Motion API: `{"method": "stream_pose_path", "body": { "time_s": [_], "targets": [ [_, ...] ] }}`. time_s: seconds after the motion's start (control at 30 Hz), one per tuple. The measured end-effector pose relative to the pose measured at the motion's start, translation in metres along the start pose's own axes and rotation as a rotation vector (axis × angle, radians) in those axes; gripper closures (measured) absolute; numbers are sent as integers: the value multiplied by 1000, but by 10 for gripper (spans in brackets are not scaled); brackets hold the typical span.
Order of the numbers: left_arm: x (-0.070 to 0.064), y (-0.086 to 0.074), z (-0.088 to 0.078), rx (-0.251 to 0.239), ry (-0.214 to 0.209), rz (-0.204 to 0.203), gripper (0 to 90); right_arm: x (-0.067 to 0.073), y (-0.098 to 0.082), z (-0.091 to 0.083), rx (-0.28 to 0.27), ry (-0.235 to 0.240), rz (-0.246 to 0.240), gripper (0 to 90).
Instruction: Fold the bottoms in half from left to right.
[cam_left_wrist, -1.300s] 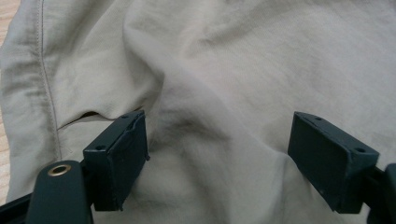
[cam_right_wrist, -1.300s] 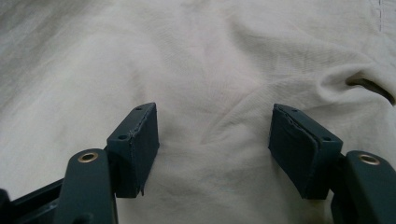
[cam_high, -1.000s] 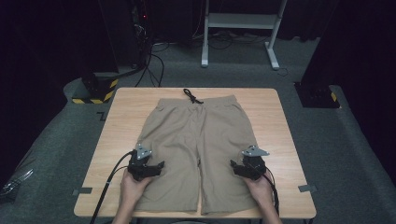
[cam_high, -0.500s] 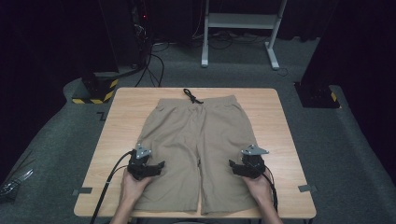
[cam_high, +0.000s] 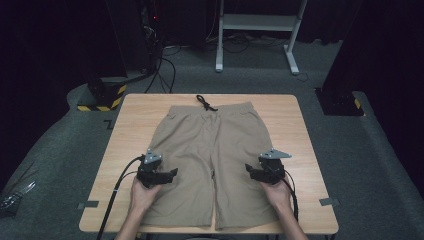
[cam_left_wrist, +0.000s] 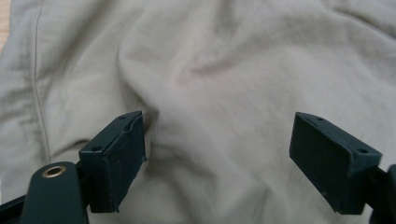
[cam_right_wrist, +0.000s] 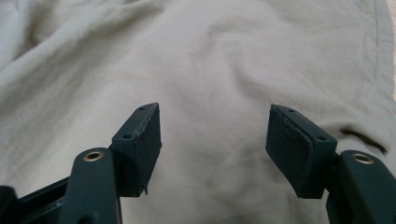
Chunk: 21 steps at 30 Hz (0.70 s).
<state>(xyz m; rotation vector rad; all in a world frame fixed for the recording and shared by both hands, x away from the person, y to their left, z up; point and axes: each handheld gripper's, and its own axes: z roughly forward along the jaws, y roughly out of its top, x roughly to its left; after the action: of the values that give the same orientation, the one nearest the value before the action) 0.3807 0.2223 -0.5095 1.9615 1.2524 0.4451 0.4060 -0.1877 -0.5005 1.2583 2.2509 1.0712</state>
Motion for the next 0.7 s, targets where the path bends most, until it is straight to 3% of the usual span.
{"method": "stream_pose_path", "body": {
  "time_s": [0.2, 0.33, 0.7],
  "targets": [
    [2, 14, 4, -3, 5, -9, 200, -2, 15, 3, 4, 23, 7, 375],
    [0, 28, 10, 11, 26, 11, 210, -2, 29, 10, 12, 26, -13, 383],
    [-1, 46, 29, 23, 35, 28, 226, -6, 38, 29, 33, 8, -9, 382]
  ]
}}
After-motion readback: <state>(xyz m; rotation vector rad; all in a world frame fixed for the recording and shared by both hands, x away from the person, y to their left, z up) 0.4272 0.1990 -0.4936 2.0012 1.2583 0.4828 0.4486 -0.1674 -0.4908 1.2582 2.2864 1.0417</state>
